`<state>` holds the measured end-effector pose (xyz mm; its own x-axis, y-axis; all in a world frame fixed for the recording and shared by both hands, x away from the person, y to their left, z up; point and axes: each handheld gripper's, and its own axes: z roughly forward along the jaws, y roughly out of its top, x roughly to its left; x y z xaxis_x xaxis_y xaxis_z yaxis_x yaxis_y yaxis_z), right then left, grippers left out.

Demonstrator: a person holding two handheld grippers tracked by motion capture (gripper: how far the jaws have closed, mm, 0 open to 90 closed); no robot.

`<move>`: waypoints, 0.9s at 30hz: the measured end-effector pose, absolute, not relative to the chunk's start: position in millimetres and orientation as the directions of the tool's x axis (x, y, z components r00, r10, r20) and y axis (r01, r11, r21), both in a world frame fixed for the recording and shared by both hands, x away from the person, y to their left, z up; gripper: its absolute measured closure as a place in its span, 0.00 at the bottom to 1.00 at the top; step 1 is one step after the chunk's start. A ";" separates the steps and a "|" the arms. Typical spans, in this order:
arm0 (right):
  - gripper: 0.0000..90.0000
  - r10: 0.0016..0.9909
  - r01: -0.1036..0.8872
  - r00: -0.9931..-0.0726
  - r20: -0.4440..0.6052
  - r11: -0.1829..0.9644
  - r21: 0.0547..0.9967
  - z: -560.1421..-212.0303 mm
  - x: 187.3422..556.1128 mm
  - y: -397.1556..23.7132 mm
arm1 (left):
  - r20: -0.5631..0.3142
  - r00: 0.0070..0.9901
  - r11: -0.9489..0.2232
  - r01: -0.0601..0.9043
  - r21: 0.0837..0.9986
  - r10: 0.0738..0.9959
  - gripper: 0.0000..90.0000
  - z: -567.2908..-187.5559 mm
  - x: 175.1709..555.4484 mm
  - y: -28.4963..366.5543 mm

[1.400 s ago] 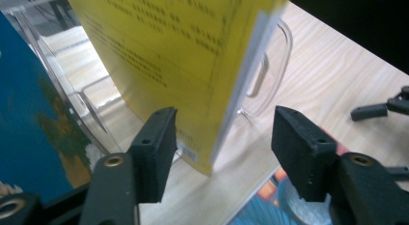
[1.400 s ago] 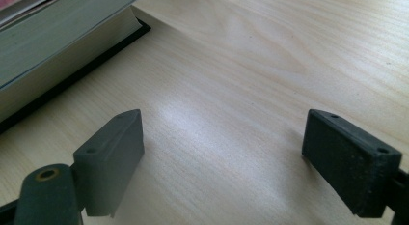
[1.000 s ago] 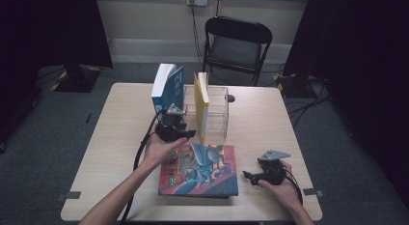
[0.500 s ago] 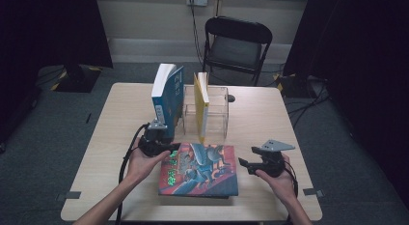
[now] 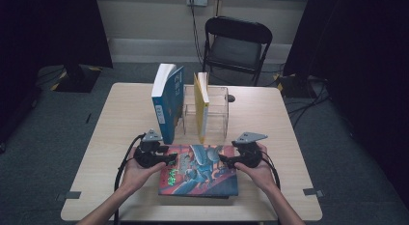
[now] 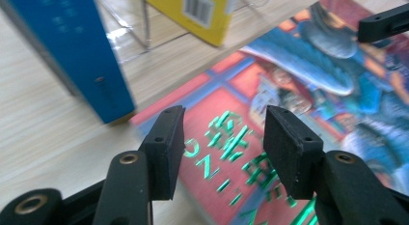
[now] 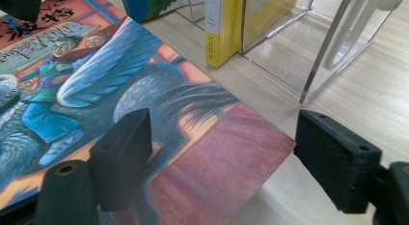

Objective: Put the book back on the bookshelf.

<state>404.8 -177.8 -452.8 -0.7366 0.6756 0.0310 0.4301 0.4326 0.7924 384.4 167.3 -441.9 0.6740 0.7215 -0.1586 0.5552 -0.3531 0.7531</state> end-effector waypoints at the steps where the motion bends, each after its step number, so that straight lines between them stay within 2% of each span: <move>1: 0.23 0.676 0.436 -0.736 0.041 0.428 0.792 -453.9 405.4 -177.7 | -0.161 0.677 -0.347 0.549 0.760 0.718 0.54 -443.2 383.1 169.0; 5: 0.22 0.671 0.447 -0.737 0.073 0.404 0.798 -457.6 408.9 -179.0 | -0.171 0.689 -0.341 0.540 0.769 0.705 0.51 -445.4 383.0 173.0; 8: 0.22 0.674 0.449 -0.735 0.076 0.399 0.800 -458.4 408.2 -178.4 | -0.136 0.693 -0.350 0.512 0.784 0.708 0.48 -447.6 378.8 170.4; 14: 0.22 0.671 0.454 -0.736 0.089 0.391 0.801 -459.8 408.8 -179.4 | -0.132 0.660 -0.346 0.541 0.767 0.739 0.46 -447.5 374.1 175.9; 17: 0.22 0.671 0.460 -0.735 0.098 0.387 0.800 -460.0 409.1 -179.6 | -0.216 0.652 -0.287 0.574 0.767 0.726 0.44 -456.4 378.6 185.3; 27: 0.22 0.646 0.464 -0.756 0.102 0.420 0.780 -457.4 397.1 -185.3 | -0.260 0.677 -0.298 0.591 0.750 0.688 0.46 -456.9 381.5 185.7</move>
<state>397.1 -185.3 -457.4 -0.7562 0.6464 0.1021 0.4643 0.4200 0.7797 381.5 185.7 -456.9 0.6775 0.6882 -0.2597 0.5905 -0.2984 0.7498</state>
